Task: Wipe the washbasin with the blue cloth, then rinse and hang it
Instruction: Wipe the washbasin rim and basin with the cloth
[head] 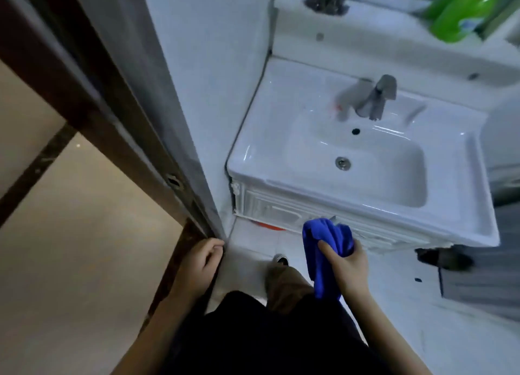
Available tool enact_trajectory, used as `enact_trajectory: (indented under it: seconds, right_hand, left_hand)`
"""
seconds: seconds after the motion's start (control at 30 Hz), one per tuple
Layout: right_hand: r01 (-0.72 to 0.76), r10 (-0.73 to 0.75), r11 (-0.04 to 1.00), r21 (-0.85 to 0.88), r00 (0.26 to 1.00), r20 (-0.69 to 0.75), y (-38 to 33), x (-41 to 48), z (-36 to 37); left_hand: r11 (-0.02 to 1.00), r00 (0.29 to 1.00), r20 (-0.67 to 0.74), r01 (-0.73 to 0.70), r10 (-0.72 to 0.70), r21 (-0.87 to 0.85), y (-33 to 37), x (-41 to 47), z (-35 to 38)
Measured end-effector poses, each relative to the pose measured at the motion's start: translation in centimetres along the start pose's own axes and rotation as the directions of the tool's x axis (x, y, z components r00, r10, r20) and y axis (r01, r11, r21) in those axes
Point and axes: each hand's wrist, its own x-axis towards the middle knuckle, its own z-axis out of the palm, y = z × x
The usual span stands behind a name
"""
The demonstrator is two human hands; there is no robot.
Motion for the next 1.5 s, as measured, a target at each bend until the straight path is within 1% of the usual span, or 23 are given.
enact_trajectory:
  seconds: [0.03,0.13,0.23,0.3,0.37,0.47,0.53,0.63,0.77,0.87,0.97,1.13,1.2,1.27,1.33,1.37,1.4,1.47,1.5]
  right_hand:
    - [-0.023,0.024,1.000,0.018,0.999,-0.036,0.2,0.4,-0.5]
    - [-0.081,0.086,0.995,0.055,0.991,-0.100,0.5,2.4,-1.4]
    - [-0.091,0.099,0.993,0.074,0.990,-0.101,-0.5,5.4,-1.3]
    - [-0.074,0.080,0.994,0.087,0.994,-0.078,-2.0,8.1,-1.1]
    - [-0.058,0.061,0.994,0.097,0.998,-0.031,-3.9,11.0,-0.9]
    - [-0.021,0.017,0.992,0.127,0.999,0.038,-6.8,15.6,-1.0]
    - [0.010,-0.020,0.990,0.138,0.997,0.072,-8.8,18.4,-1.2]
    - [0.034,-0.048,0.984,0.173,0.996,0.078,-11.1,21.8,-1.6]
    - [0.014,-0.028,0.971,0.240,0.998,0.058,-12.8,26.0,-1.5]
    - [-0.020,-0.004,0.955,0.295,0.997,0.080,-13.2,28.9,-0.3]
    - [-0.029,-0.001,0.948,0.316,0.996,0.094,-13.1,31.6,1.8]
    - [0.019,-0.047,0.944,0.329,0.996,0.077,-13.8,36.0,6.3]
    - [0.054,-0.073,0.956,0.288,0.996,0.054,-14.0,38.2,8.7]
    - [0.103,-0.101,0.968,0.231,0.995,-0.022,-14.7,40.3,11.4]
    - [0.173,-0.157,0.973,0.155,0.982,-0.107,-15.6,42.5,14.8]
    - [0.217,-0.205,0.973,0.082,0.969,-0.136,-15.9,43.4,16.9]
    - [0.264,-0.267,0.964,-0.037,0.951,-0.155,-16.1,44.2,19.1]
    - [0.343,-0.391,0.898,-0.274,0.908,-0.147,-16.3,45.2,23.1]
    - [0.386,-0.452,0.853,-0.351,0.883,-0.129,-16.5,45.2,24.1]
  left_hand:
    - [0.999,0.999,0.038,-0.036,0.035,0.014,0.4,1.2,0.7]
    - [0.994,0.986,0.143,-0.091,0.082,0.059,2.4,4.6,2.8]
    - [0.993,0.974,0.205,-0.104,0.091,0.052,4.7,8.3,4.7]
    - [0.994,0.971,0.223,-0.097,0.083,0.053,6.6,11.0,5.8]
    - [0.993,0.974,0.207,-0.105,0.092,0.051,8.9,13.5,6.5]
    - [0.987,0.981,0.138,-0.146,0.135,0.069,11.9,17.3,7.5]
    - [0.980,0.978,0.126,-0.176,0.164,0.091,13.7,19.9,7.9]
    - [0.958,0.972,0.099,-0.227,0.212,0.178,16.2,23.7,8.0]
    - [0.919,0.955,0.097,-0.296,0.280,0.262,18.6,29.7,8.2]
    - [0.906,0.955,0.075,-0.295,0.286,0.303,18.4,35.2,8.9]
    - [0.868,0.950,0.082,-0.307,0.300,0.390,17.3,40.9,10.2]
    - [0.813,0.946,0.072,-0.309,0.317,0.494,13.8,47.2,12.7]
    - [0.761,0.932,0.059,-0.328,0.359,0.560,11.9,48.3,13.2]
    - [0.711,0.920,0.064,-0.341,0.386,0.615,10.8,48.7,13.5]
    - [0.711,0.912,0.042,-0.347,0.408,0.612,10.3,49.0,13.6]
    - [0.719,0.908,0.032,-0.353,0.419,0.599,10.2,49.2,13.7]
    - [0.720,0.902,0.029,-0.362,0.431,0.592,10.1,49.3,13.7]
    - [0.719,0.899,0.031,-0.370,0.437,0.588,9.9,49.3,13.8]
    - [0.719,0.899,0.034,-0.371,0.436,0.588,9.8,49.3,13.7]
